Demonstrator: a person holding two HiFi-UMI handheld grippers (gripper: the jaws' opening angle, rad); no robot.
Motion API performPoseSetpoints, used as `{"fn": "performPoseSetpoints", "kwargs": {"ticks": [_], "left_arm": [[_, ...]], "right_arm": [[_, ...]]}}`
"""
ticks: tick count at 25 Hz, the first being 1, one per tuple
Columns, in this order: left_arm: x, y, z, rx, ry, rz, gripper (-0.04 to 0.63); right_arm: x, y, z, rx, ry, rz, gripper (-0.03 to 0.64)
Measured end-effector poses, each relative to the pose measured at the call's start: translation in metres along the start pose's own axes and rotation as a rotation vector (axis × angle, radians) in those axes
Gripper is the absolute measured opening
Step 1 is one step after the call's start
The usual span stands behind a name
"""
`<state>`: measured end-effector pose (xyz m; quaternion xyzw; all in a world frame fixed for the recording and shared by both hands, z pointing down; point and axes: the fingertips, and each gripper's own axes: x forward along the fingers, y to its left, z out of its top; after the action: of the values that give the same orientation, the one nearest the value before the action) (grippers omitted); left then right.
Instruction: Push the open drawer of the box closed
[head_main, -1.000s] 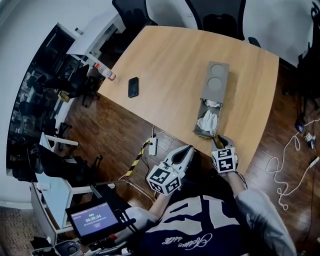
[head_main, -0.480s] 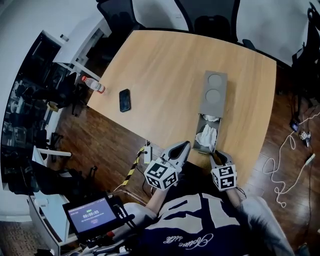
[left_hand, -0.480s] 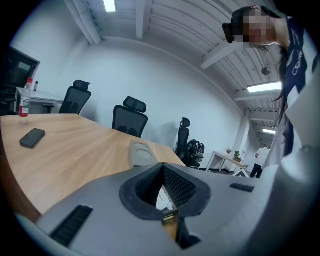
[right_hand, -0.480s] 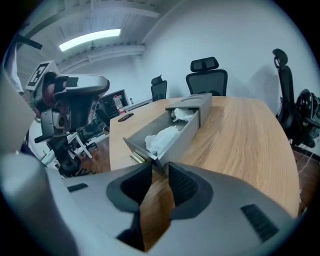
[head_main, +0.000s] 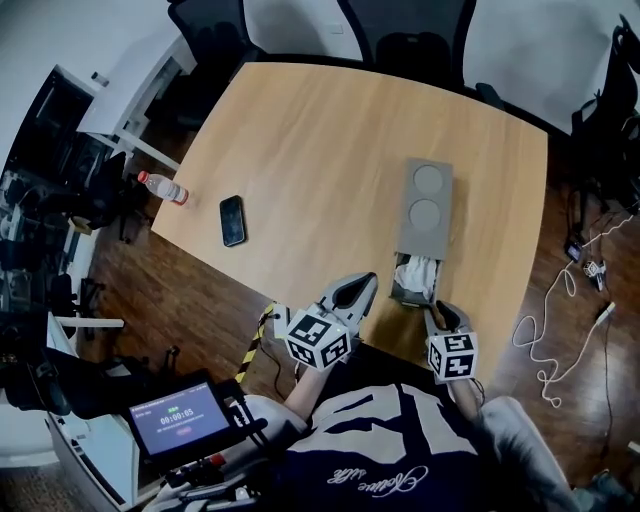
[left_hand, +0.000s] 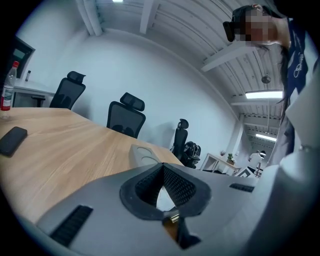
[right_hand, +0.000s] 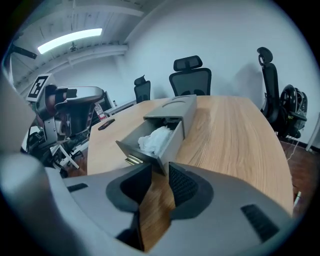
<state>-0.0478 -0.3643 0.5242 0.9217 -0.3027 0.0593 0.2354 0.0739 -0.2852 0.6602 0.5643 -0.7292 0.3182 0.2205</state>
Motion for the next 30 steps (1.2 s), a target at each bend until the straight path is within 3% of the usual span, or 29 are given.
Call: {"fn": "performPoseSetpoints", "kwargs": {"ticks": [5,16,26,30], "left_arm": [[0.016,0.019,0.012,-0.002,0.003,-0.036,0.002],[0.044,0.039,0.026,0.011,0.012,-0.094,0.002],[0.047,0.027,0.020,0.023,0.043,-0.137,0.002],[0.048,0.022,0.020,0.021,0.043,-0.141,0.002]], "right_arm": [[0.020,-0.021,0.029,0.092,-0.033,-0.092,0.104],[0.048,-0.053,0.060,0.230,-0.065,-0.167,0.104],[0.043,-0.052,0.066,0.202,-0.092,-0.194,0.104],[0.034,-0.038,0.071,0.180,-0.105,-0.161,0.103]]}}
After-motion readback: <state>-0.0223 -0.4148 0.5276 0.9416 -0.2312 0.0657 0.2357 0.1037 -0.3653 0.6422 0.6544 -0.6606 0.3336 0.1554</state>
